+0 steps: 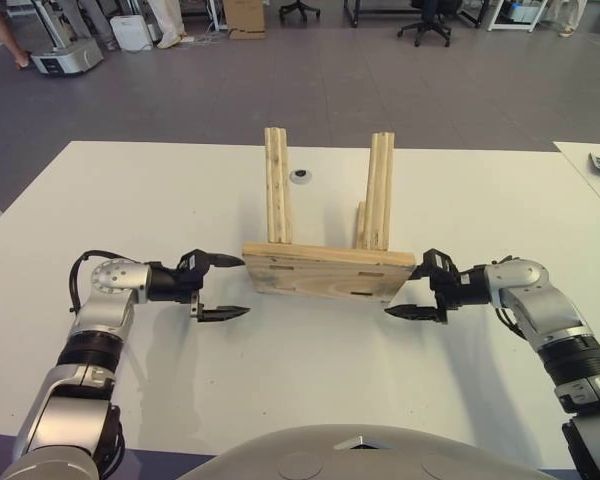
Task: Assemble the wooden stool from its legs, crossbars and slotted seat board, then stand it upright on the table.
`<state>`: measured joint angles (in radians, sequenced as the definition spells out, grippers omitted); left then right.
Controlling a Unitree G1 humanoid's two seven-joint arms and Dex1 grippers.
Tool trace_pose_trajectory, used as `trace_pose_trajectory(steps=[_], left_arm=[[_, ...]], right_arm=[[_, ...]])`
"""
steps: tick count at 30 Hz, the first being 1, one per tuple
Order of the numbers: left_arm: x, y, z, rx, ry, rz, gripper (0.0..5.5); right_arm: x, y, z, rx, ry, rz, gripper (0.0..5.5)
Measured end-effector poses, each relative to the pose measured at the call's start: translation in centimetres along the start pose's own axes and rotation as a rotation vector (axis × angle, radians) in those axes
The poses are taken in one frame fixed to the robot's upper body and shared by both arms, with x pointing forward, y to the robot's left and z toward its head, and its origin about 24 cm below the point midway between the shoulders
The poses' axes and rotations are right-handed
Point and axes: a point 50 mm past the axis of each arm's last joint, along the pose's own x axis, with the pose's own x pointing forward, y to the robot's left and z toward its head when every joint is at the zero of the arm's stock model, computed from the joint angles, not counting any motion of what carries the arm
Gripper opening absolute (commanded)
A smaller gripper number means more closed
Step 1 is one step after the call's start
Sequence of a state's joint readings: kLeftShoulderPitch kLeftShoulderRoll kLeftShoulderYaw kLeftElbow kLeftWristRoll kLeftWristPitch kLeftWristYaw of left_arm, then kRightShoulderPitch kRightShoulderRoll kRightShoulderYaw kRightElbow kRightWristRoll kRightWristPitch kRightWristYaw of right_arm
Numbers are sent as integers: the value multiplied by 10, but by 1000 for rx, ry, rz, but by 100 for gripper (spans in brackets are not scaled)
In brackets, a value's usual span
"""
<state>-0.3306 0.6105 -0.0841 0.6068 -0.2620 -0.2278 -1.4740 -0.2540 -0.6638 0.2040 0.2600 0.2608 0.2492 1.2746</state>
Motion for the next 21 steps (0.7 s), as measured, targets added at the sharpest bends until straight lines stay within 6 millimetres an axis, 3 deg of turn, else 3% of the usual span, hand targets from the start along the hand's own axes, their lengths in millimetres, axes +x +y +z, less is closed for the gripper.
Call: trace_pose_trajectory(steps=[10, 17, 21], left_arm=[[15, 3, -4, -11, -47, -12, 333], [26, 5, 2, 8, -88, -24, 205], [26, 4, 4, 16, -89, -36, 165]], right_arm=[[9, -1, 3, 3, -49, 18, 175], [9, -1, 3, 2, -56, 18, 166], [7, -1, 4, 1, -56, 28, 166]])
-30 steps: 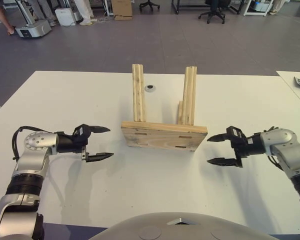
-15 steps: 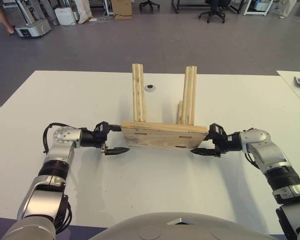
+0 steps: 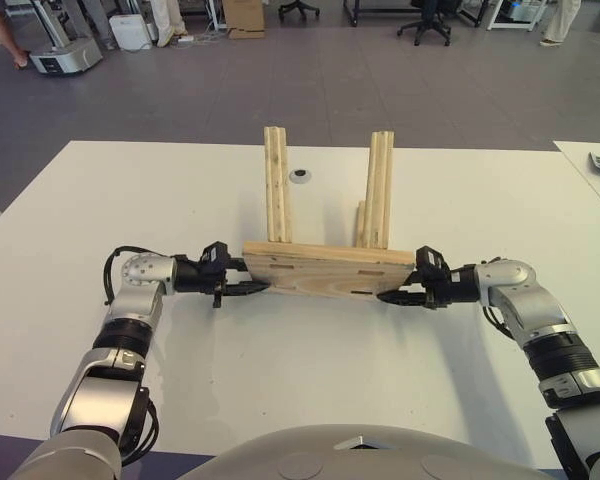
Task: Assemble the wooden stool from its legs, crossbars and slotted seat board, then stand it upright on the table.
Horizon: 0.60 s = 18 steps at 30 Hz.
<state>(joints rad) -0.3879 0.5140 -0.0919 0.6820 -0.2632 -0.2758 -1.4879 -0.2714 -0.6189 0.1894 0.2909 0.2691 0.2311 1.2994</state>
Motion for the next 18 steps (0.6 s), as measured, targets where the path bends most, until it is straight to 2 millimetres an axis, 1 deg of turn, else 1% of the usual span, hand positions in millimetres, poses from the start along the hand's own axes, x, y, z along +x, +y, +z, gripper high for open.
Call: trace_pose_trajectory(steps=[2, 4, 6, 8, 10, 12, 15, 16, 18], left_arm=[[-1, -2, 3, 12, 0, -22, 160], [-6, -4, 7, -28, -29, -21, 158], [-17, -4, 23, -115, -93, -7, 158], [-24, -3, 38, -202, -148, -5, 158], [-31, 0, 55, -319, -227, 3, 158], [-38, 6, 79, -450, -310, 25, 158], [-45, 14, 109, -623, -415, 63, 158], [-46, 18, 121, -675, -480, 91, 158], [-46, 23, 136, -765, -552, 138, 158]], right_arm=[[-2, 0, 1, 13, -8, 6, 166], [-5, 1, 5, 46, -30, 22, 166], [-11, 4, 20, 90, -107, 40, 166], [-17, 6, 32, 129, -164, 54, 166], [-25, 7, 50, 184, -219, 72, 166], [-35, 5, 76, 251, -310, 89, 166], [-44, 5, 107, 355, -445, 110, 166], [-46, 5, 117, 385, -484, 116, 166], [-48, 6, 128, 454, -526, 122, 166]])
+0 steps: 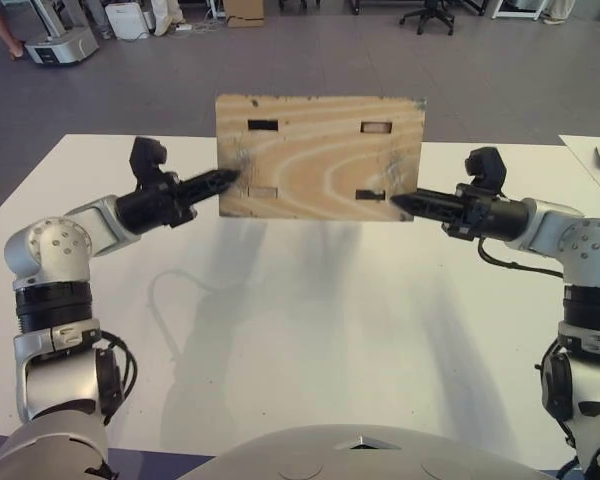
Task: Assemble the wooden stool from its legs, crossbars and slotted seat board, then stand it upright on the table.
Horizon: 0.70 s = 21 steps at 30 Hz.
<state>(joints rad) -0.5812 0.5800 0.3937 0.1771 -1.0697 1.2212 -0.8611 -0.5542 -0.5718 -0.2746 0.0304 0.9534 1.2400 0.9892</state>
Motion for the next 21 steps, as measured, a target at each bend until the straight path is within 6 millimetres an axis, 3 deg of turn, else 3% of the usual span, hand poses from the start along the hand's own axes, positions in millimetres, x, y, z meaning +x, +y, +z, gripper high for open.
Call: trace_pose_trajectory(steps=[3, 9, 17, 18, 21], left_arm=[[10, -4, 10, -78, -84, 69, 158], [24, 10, 11, -246, -280, 274, 158], [34, 15, 17, -422, -441, 505, 158], [37, 16, 15, -449, -448, 528, 190], [55, 14, 5, -496, -378, 575, 247]], right_arm=[[4, 3, 9, 91, -33, -20, 166], [25, -13, 21, 290, -88, -114, 166], [59, -28, 45, 455, -214, -373, 166], [61, -30, 48, 474, -226, -426, 166], [62, -36, 49, 531, -239, -546, 250]])
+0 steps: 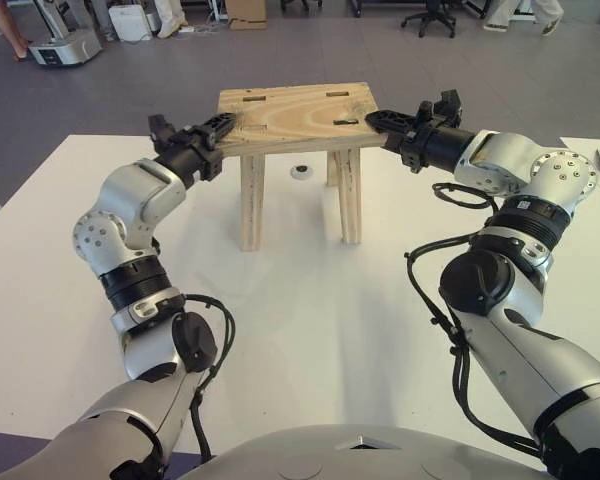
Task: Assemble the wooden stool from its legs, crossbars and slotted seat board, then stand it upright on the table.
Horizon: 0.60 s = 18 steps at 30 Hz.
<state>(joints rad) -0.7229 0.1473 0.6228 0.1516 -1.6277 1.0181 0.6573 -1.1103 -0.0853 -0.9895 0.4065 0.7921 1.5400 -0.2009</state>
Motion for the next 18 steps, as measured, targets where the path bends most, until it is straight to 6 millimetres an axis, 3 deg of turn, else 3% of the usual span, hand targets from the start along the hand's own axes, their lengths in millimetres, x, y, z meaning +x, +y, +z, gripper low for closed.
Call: trace_pose_trajectory(steps=[3, 5, 9, 12, 14, 18], left_arm=[[0, 10, -8, 37, 56, 31, 301], [-6, 14, 1, 88, 68, 21, 338], [-27, 26, 52, 260, -79, 118, 338], [-39, 0, 75, 342, -194, -24, 338], [-48, -22, 78, 399, -281, -171, 338], [-60, 8, 64, 334, -365, -183, 338]], right_arm=[[-2, -7, 0, 19, -24, -103, 313], [-5, -9, 0, 31, -29, -109, 339], [-19, -10, 11, 14, -64, -130, 339], [-36, -11, 25, -11, -119, -134, 339], [-53, -7, 37, -13, -166, -35, 339], [-69, -2, 46, -12, -214, 135, 339]])
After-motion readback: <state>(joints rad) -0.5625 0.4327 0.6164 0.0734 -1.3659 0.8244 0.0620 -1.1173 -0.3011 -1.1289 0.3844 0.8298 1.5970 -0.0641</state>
